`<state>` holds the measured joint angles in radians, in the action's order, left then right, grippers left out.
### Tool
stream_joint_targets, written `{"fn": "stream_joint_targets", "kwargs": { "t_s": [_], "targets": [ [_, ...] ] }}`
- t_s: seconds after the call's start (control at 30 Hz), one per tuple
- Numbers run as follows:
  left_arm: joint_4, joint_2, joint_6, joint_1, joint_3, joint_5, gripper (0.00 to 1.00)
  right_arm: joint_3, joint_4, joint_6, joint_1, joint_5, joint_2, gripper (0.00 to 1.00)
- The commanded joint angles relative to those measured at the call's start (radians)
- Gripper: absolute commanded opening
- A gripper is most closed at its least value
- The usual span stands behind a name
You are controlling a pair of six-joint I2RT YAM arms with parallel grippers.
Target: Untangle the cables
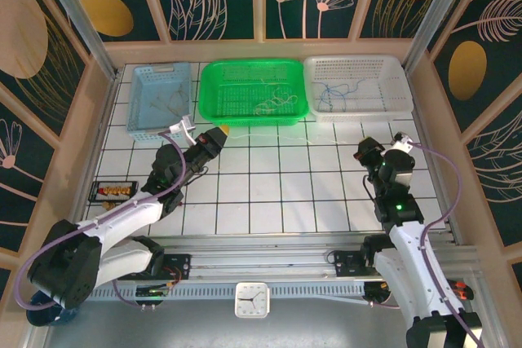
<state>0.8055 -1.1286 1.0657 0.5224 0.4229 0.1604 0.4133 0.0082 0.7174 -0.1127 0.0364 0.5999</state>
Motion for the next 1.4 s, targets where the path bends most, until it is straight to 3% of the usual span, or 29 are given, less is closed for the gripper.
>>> {"fn": "stream_joint_targets", "kwargs": {
  "t_s": [0.0, 0.07, 0.23, 0.53, 0.8, 0.9, 1.03, 1.37],
  "targets": [
    [-0.038, 0.025, -0.038, -0.014, 0.040, -0.037, 0.00, -0.010, -0.008, 0.023, 0.007, 0.017, -0.012, 0.00],
    [-0.052, 0.028, -0.057, -0.018, 0.064, -0.044, 0.00, -0.014, 0.013, 0.013, 0.007, -0.013, -0.011, 0.00],
    [-0.106, -0.032, -0.139, -0.018, 0.198, 0.017, 0.00, 0.008, 0.146, -0.009, -0.013, -0.256, 0.077, 0.00],
    [-0.281, -0.250, -0.331, -0.019, 0.558, 0.077, 0.00, 0.070, 0.254, -0.022, -0.163, -0.254, 0.232, 0.00],
    [-0.448, -0.445, -0.475, -0.022, 0.947, 0.076, 0.00, 0.118, 0.291, -0.012, -0.181, -0.297, 0.301, 0.54],
    [-0.510, -0.515, -0.520, -0.025, 1.072, 0.061, 0.00, 0.129, 0.276, -0.021, -0.182, -0.297, 0.292, 0.68],
    [-0.593, -0.614, -0.581, -0.037, 1.236, 0.034, 0.00, 0.145, 0.230, -0.041, -0.178, -0.296, 0.276, 0.74],
    [-0.796, -0.854, -0.713, -0.067, 1.650, -0.038, 0.00, 0.163, 0.123, -0.078, -0.113, -0.323, 0.198, 0.75]
  ]
}}
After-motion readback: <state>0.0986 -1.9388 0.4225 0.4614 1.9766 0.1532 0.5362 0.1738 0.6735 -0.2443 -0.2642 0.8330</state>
